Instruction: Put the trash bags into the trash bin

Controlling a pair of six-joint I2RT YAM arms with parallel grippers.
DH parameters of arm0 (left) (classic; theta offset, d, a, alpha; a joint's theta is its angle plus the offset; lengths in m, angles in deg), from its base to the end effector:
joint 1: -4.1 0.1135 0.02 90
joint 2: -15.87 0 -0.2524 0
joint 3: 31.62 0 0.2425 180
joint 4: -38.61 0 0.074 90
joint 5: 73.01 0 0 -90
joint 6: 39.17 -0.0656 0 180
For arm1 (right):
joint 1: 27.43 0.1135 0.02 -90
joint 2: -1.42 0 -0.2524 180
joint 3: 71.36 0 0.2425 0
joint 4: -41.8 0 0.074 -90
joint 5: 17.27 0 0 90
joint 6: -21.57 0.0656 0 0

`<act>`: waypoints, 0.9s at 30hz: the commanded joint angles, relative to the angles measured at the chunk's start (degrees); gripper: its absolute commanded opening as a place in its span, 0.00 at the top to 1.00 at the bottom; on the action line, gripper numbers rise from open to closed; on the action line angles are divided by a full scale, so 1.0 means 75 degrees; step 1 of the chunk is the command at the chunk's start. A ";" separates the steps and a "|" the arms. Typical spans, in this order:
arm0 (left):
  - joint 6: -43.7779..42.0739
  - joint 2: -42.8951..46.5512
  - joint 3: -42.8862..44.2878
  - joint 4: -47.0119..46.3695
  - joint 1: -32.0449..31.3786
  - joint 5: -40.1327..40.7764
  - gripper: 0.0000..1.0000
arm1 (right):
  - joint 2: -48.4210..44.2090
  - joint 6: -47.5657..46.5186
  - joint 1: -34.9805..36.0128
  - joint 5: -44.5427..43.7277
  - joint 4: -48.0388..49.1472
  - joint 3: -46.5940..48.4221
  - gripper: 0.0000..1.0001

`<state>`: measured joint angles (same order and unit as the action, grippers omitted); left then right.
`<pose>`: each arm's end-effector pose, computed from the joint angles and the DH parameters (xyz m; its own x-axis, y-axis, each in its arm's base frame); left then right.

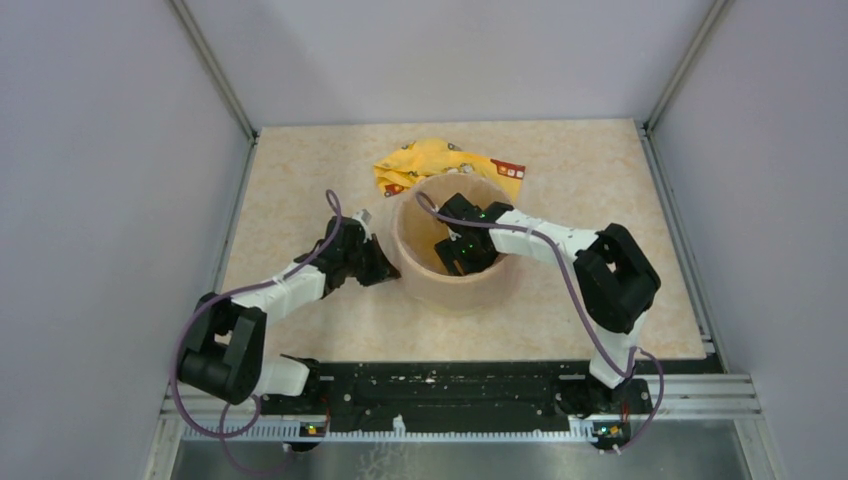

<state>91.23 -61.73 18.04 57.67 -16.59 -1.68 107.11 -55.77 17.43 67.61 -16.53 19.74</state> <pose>0.2479 -0.1161 0.1468 -0.8703 -0.3276 -0.3676 -0.0330 0.7837 -0.6203 0.2620 0.2525 0.1622 -0.8110 -0.4991 -0.3053 -0.5189 0.8547 -0.0189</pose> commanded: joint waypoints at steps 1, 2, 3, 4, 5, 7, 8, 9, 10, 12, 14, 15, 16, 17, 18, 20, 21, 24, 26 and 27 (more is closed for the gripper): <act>-0.0015 0.0280 -0.0051 -0.0303 -0.0033 -0.0107 0.97 | 0.0111 0.0194 0.0053 -0.0229 0.0561 -0.0320 0.23; -0.0015 0.0291 -0.0050 -0.0293 -0.0032 -0.0106 0.97 | 0.0111 0.0216 0.0054 -0.0225 0.0605 -0.0347 0.23; -0.0016 0.0302 -0.0047 -0.0275 -0.0034 -0.0100 0.97 | 0.0114 0.0230 0.0054 -0.0221 0.0656 -0.0377 0.23; -0.0019 0.0307 -0.0037 -0.0251 -0.0036 -0.0106 0.96 | 0.0126 0.0238 0.0052 -0.0193 0.0709 -0.0401 0.22; -0.0026 0.0331 -0.0038 -0.0236 -0.0034 -0.0092 0.96 | 0.0139 0.0250 0.0053 -0.0192 0.0744 -0.0424 0.22; -0.0033 0.0378 -0.0024 -0.0190 -0.0034 -0.0075 0.95 | 0.0164 0.0256 0.0061 -0.0179 0.0815 -0.0490 0.21; -0.0040 0.0404 -0.0023 -0.0164 -0.0035 -0.0061 0.95 | 0.0169 0.0256 0.0062 -0.0174 0.0862 -0.0538 0.21; -0.0050 0.0425 -0.0013 -0.0143 -0.0040 -0.0053 0.94 | 0.0176 0.0256 0.0062 -0.0174 0.0909 -0.0607 0.21; -0.0056 0.0447 -0.0003 -0.0119 -0.0034 -0.0034 0.93 | 0.0193 0.0273 0.0056 -0.0162 0.0959 -0.0655 0.20; -0.0070 0.0465 0.0020 -0.0080 -0.0050 -0.0022 0.93 | 0.0216 0.0298 0.0065 -0.0130 0.1060 -0.0729 0.20; -0.0074 0.0480 0.0032 -0.0060 -0.0043 -0.0019 0.91 | 0.0281 0.0335 0.0066 -0.0091 0.1129 -0.0758 0.19; -0.0073 0.0480 0.0041 -0.0057 -0.0037 -0.0028 0.91 | 0.0311 0.0347 0.0065 -0.0081 0.1148 -0.0765 0.19; -0.0070 0.0480 0.0046 -0.0057 -0.0045 -0.0026 0.91 | 0.0338 0.0347 0.0065 -0.0086 0.1167 -0.0767 0.19; -0.0082 0.0474 0.0057 -0.0038 -0.0041 -0.0032 0.91 | 0.0380 0.0359 0.0065 -0.0081 0.1179 -0.0776 0.19; -0.0079 0.0472 0.0069 -0.0016 -0.0047 -0.0030 0.90 | 0.0416 0.0362 0.0065 -0.0089 0.1174 -0.0788 0.19; -0.0105 0.0505 0.0070 0.0013 -0.0050 0.0002 0.89 | 0.0477 0.0359 0.0065 -0.0092 0.1200 -0.0834 0.18; -0.0108 0.0521 0.0070 0.0030 -0.0045 0.0013 0.89 | 0.0504 0.0362 0.0065 -0.0108 0.1221 -0.0873 0.18; -0.0135 0.0550 0.0070 0.0065 -0.0044 0.0038 0.89 | 0.0565 0.0379 0.0068 -0.0109 0.1300 -0.0972 0.18; -0.0148 0.0550 0.0067 0.0079 -0.0051 0.0052 0.88 | 0.0606 0.0398 0.0065 -0.0102 0.1340 -0.1013 0.18; -0.0147 0.0558 0.0064 0.0083 -0.0046 0.0057 0.88 | 0.0627 0.0397 0.0065 -0.0108 0.1354 -0.1022 0.18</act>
<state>91.17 -59.26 18.04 58.67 -16.65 -1.57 108.95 -53.63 17.78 67.21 -7.98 14.63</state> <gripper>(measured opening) 0.115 0.819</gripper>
